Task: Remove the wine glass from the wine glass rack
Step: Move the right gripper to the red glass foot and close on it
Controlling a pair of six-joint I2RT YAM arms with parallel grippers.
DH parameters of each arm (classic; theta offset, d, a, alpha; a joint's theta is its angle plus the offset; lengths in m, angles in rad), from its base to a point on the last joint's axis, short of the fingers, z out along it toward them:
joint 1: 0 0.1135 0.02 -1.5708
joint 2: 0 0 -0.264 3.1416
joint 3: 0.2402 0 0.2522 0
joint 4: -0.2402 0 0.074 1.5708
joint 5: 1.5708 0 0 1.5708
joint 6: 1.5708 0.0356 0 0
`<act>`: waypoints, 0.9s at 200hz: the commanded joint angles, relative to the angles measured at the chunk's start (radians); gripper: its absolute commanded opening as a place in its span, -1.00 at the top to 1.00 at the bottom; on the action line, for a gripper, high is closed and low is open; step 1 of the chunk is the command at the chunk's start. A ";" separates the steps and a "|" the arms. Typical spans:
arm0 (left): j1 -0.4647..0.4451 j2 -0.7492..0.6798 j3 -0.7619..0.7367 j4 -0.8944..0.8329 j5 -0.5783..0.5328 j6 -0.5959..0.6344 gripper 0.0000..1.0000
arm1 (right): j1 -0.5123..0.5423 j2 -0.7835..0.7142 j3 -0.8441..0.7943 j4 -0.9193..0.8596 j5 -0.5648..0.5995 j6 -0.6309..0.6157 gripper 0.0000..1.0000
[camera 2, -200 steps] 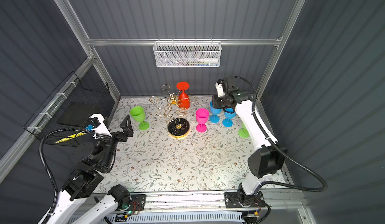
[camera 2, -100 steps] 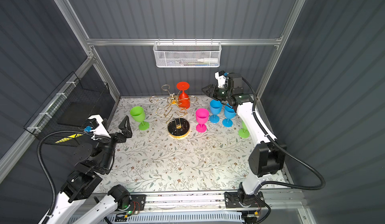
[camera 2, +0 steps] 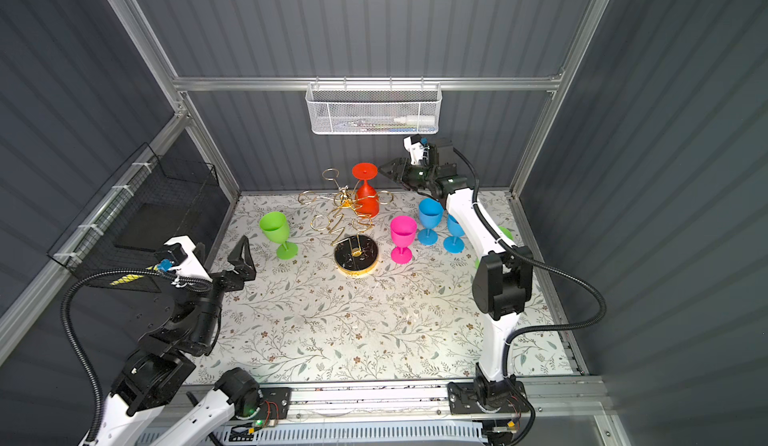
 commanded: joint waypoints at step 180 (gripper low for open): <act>0.001 0.007 0.039 -0.006 -0.024 0.009 -0.98 | 0.044 0.178 0.306 -0.187 0.022 -0.089 0.10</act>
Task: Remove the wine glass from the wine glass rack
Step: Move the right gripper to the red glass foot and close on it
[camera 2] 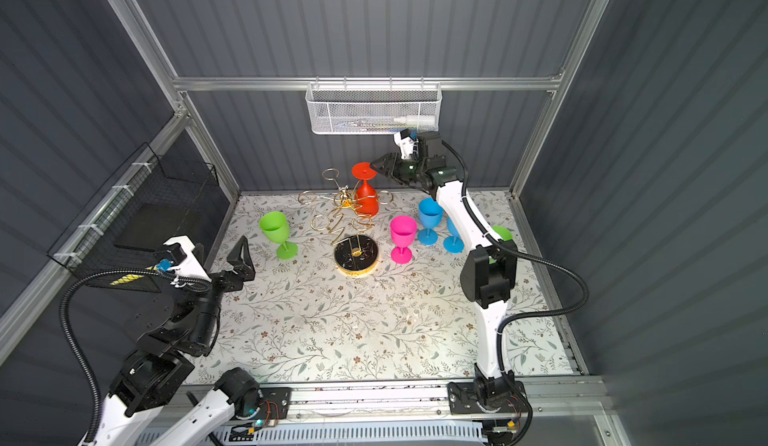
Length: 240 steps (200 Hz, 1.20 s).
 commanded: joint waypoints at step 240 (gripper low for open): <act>0.001 -0.013 0.037 -0.013 -0.014 0.003 -0.98 | 0.015 -0.001 0.088 -0.098 0.044 -0.033 0.62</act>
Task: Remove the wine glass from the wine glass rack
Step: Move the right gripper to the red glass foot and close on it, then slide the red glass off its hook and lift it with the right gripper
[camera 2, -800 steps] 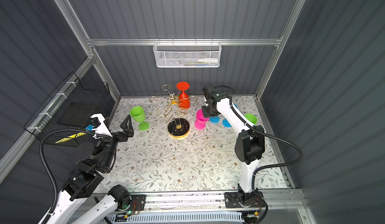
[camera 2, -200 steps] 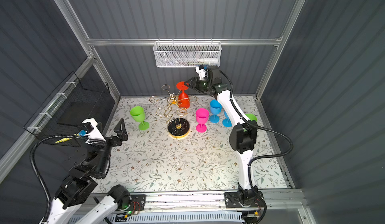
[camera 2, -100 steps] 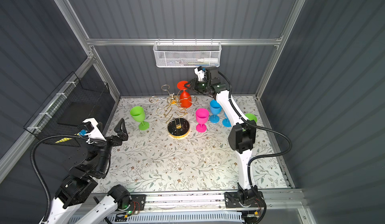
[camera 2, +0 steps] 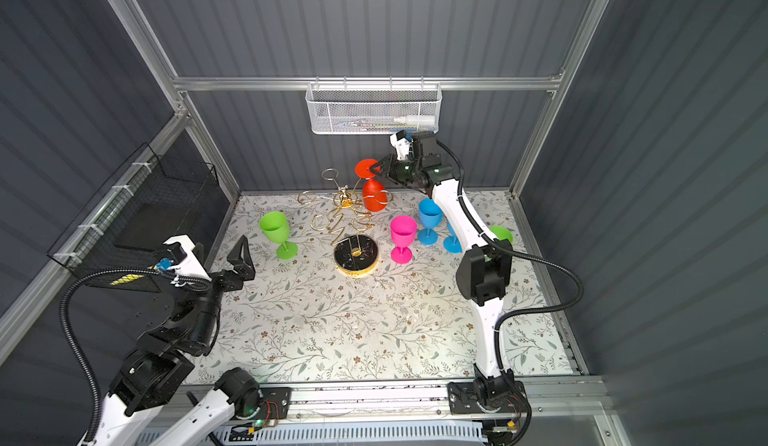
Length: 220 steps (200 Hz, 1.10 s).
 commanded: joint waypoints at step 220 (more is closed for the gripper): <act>0.002 0.020 0.050 0.021 0.029 0.005 -0.99 | 0.002 -0.126 -0.090 0.105 -0.129 0.097 1.00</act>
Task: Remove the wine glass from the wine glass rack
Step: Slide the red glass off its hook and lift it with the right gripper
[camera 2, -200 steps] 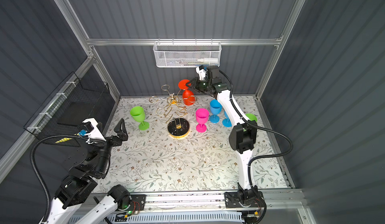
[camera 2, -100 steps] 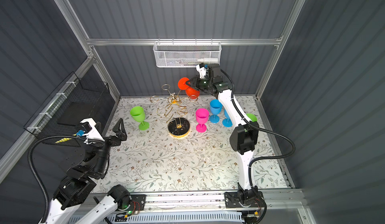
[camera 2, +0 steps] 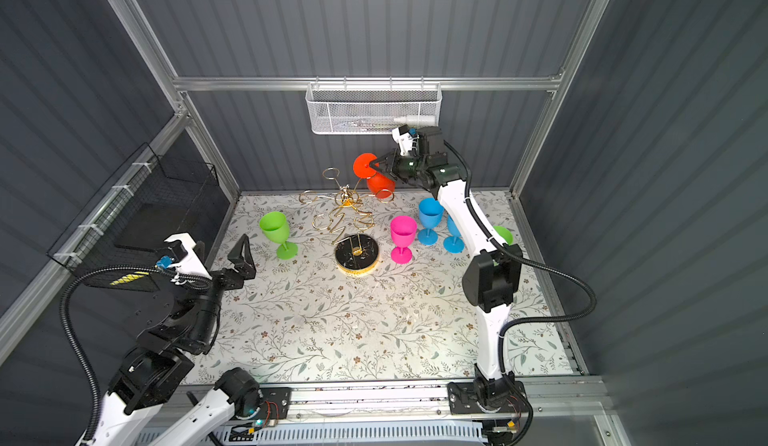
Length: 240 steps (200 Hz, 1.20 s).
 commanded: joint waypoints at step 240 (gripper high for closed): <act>0.002 -0.009 0.047 0.027 0.025 -0.002 -0.98 | 0.025 -0.137 -0.179 0.009 -0.014 -0.043 1.00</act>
